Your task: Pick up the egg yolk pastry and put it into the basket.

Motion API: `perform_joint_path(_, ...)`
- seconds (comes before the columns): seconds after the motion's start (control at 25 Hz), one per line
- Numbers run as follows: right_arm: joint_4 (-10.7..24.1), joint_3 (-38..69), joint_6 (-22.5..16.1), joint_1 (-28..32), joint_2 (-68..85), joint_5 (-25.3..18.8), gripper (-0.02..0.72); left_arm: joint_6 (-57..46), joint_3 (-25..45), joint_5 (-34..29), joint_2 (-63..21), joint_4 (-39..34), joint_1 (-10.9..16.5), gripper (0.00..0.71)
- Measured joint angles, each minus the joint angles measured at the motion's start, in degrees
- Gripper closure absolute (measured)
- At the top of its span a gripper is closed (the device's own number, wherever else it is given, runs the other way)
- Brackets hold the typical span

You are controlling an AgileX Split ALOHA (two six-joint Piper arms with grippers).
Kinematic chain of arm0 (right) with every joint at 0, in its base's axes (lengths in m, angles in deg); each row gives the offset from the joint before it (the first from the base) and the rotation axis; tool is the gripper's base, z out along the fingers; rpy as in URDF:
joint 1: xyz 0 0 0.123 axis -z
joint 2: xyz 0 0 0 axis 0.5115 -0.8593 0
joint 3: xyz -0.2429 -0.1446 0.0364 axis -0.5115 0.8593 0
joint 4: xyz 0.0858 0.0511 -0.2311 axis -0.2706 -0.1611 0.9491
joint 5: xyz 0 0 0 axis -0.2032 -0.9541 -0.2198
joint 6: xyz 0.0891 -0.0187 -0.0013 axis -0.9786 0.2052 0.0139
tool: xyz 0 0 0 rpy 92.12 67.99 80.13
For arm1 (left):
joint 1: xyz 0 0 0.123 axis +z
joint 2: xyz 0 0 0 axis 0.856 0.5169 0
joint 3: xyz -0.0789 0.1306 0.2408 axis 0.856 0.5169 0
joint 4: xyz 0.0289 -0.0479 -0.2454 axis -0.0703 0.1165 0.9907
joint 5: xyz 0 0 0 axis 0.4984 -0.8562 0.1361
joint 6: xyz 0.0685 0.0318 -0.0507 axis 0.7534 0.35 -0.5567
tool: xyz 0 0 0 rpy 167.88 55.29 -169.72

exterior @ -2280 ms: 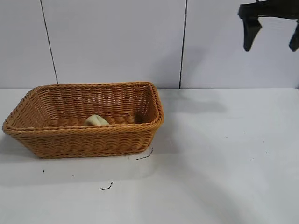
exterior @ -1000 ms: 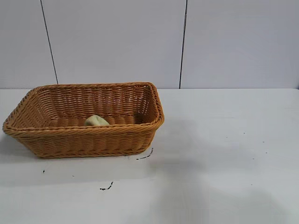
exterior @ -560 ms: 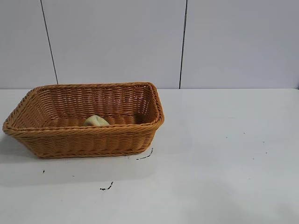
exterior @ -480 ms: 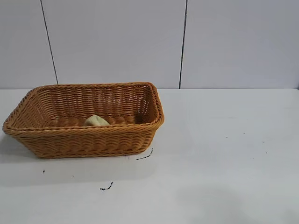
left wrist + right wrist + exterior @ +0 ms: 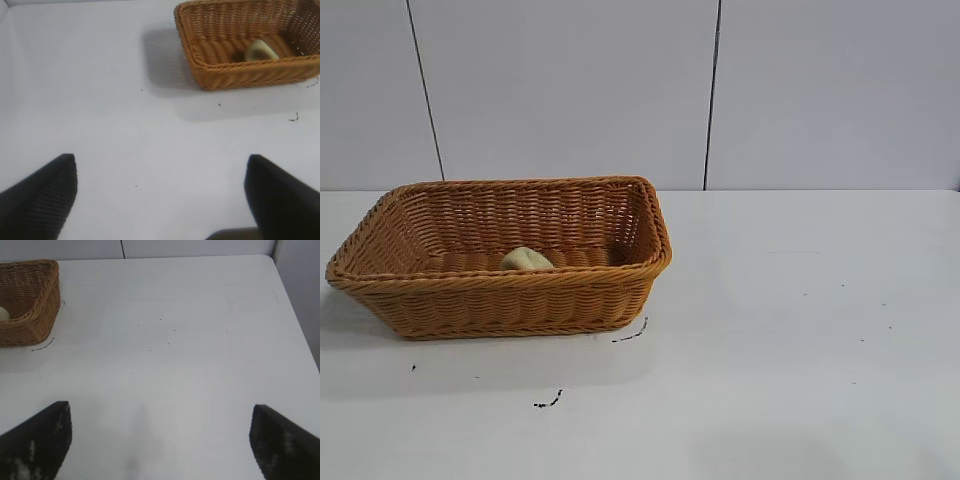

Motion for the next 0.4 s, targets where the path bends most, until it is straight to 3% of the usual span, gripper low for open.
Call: perform_joint_path(0.4,-0.25,0.00,0.00,0.00,0.00,0.00,0.008,0.00,0.00,0.06,0.00,0.00,0.00,0.017)
